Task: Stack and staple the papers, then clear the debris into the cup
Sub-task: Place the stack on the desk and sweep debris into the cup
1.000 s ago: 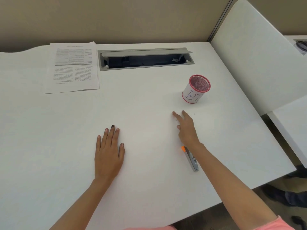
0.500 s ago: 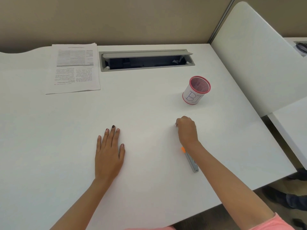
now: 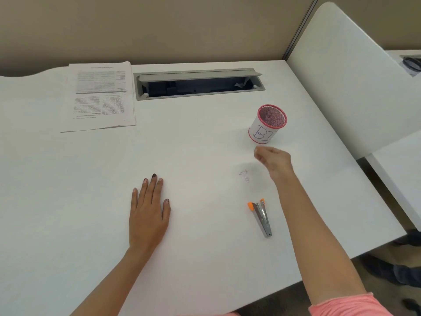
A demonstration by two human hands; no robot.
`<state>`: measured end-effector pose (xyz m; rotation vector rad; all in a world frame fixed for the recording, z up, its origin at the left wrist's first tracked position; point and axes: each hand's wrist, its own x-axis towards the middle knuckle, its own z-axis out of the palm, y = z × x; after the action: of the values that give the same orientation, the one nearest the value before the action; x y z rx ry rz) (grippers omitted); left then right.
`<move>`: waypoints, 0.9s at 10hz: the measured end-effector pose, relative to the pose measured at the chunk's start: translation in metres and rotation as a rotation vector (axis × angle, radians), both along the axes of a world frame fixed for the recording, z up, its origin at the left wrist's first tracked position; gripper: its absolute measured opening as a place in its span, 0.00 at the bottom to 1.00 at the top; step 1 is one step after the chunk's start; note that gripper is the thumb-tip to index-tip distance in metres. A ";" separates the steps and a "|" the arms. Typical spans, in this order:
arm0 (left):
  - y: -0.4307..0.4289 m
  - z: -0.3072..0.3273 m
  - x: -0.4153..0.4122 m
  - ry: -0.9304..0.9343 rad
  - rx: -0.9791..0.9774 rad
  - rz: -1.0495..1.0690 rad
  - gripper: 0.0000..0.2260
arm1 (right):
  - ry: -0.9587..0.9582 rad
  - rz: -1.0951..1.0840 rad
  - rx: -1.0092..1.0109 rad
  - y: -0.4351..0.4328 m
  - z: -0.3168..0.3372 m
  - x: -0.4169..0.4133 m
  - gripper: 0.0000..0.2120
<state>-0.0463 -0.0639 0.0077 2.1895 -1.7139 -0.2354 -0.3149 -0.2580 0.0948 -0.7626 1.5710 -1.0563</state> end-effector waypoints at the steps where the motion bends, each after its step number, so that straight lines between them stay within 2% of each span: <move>1: 0.000 -0.001 0.000 -0.001 0.003 0.002 0.26 | -0.145 -0.094 -0.119 -0.025 0.025 -0.005 0.06; 2: 0.000 -0.001 0.000 0.004 0.003 0.004 0.26 | 0.166 -0.196 -0.221 -0.053 0.040 -0.009 0.07; 3: 0.000 -0.001 0.000 0.012 -0.002 0.006 0.26 | 0.573 -0.155 -0.312 -0.071 0.048 -0.010 0.06; 4: 0.000 -0.001 0.000 0.017 -0.007 0.006 0.26 | 0.772 -0.025 -0.341 -0.081 0.049 -0.010 0.07; 5: 0.000 0.000 0.000 0.013 -0.009 0.004 0.26 | 0.878 0.003 -0.390 -0.081 0.046 -0.011 0.09; 7: 0.000 0.000 -0.001 0.004 -0.008 0.006 0.26 | 0.919 -0.159 -0.581 -0.049 0.034 -0.007 0.10; 8: 0.000 0.000 0.000 0.005 -0.007 0.006 0.26 | 0.836 -0.124 -0.603 -0.016 0.007 0.000 0.08; 9: 0.000 0.000 0.000 0.004 -0.011 0.005 0.26 | 0.834 -0.028 -0.478 0.005 -0.024 -0.002 0.13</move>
<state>-0.0466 -0.0638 0.0077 2.1837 -1.7035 -0.2279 -0.3167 -0.2531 0.0711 -1.6663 2.0281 -1.2300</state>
